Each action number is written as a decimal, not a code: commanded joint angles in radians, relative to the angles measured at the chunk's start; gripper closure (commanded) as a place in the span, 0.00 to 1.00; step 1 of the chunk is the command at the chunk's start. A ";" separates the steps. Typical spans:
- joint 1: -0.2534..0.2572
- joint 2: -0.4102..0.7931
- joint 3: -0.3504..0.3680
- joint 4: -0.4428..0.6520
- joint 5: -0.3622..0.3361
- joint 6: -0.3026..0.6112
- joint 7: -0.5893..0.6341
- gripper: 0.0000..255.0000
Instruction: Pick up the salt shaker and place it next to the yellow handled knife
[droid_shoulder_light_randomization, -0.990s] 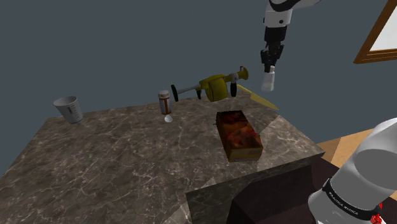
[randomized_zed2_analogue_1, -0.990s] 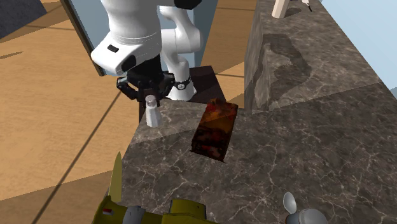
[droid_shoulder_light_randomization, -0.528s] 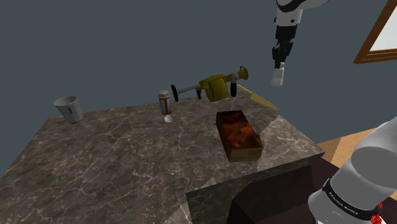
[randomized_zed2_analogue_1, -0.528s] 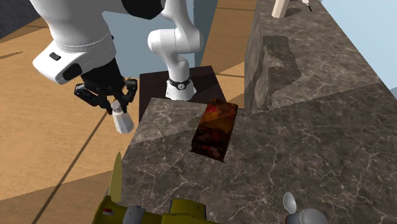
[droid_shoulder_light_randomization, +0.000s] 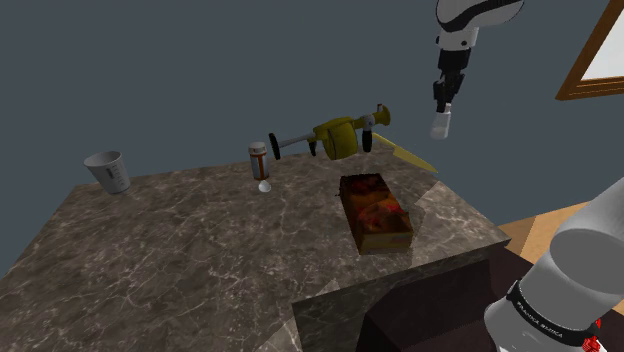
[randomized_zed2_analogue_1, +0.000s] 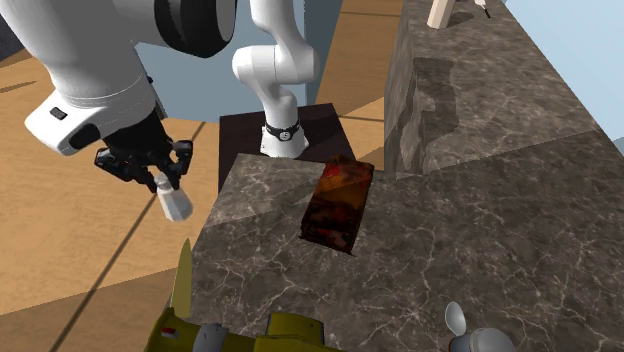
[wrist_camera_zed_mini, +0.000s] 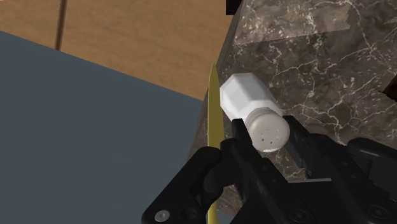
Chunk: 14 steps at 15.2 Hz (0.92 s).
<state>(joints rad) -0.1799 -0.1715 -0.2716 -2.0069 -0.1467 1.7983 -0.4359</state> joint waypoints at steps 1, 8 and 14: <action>-0.001 0.004 -0.001 -0.022 0.000 0.026 0.002 1.00; -0.003 0.019 -0.006 -0.101 -0.001 0.120 0.008 1.00; -0.004 0.042 -0.010 -0.160 0.000 0.201 0.011 1.00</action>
<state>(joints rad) -0.1846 -0.1314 -0.2822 -2.1538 -0.1468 1.9841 -0.4273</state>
